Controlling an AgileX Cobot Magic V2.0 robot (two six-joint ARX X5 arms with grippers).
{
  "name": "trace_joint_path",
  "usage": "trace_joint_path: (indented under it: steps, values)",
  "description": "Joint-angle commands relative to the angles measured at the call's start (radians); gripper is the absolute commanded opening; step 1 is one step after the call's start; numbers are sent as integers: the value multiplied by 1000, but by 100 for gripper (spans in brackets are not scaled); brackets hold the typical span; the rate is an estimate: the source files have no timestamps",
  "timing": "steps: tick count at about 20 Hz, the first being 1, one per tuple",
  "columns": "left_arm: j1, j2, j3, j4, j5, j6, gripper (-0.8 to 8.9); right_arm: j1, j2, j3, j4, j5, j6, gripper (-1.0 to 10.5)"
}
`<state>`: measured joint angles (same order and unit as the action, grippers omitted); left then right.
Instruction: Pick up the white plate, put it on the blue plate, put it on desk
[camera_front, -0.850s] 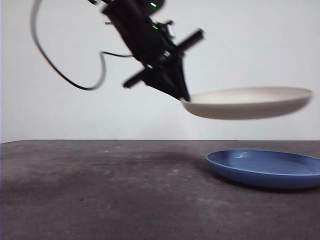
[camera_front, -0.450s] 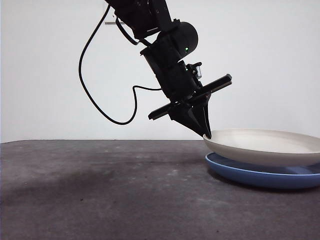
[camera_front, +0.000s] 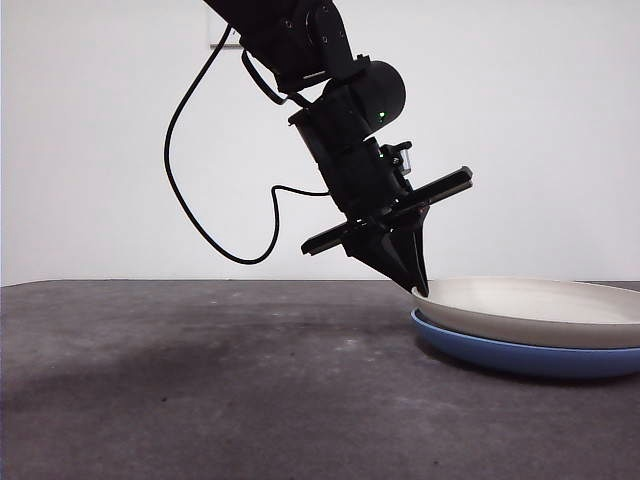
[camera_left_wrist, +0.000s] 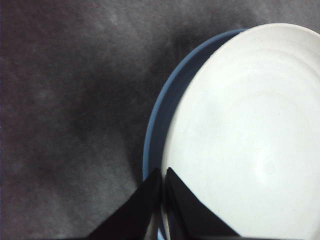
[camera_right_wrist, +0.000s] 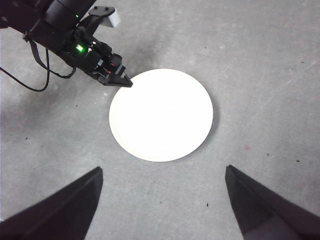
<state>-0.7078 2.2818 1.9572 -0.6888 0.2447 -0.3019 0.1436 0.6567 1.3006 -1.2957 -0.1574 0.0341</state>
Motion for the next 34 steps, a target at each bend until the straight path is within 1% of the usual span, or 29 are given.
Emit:
trace_joint_path:
  steps: [1,3,5,9,12,18,22,25,27,31,34]
  values:
    - [-16,36,32,6,5,3,44,3,7,18,0,0,11,394]
    - [-16,36,32,2,5,2,155,3,7,18,-3,0,11,394]
    - [-16,36,32,1,5,1,215,3,7,18,-8,0,11,394]
    - [-16,35,63,-25,5,3,220,3,7,18,-8,1,11,394]
    - [-16,35,134,-80,4,32,220,3,7,18,-8,1,11,394]
    - [22,6,364,-282,-15,87,220,3,7,18,-8,1,11,394]
    - [63,-147,385,-334,-95,129,220,3,7,18,-7,2,11,394]
    - [104,-293,385,-406,-95,179,219,3,8,18,-7,2,11,394]
    - [135,-382,385,-451,-95,195,219,3,8,16,-6,2,11,394]
    - [185,-518,377,-555,-94,240,219,3,8,14,-6,2,11,394]
    - [200,-616,289,-568,-86,248,219,3,8,14,-6,2,11,394]
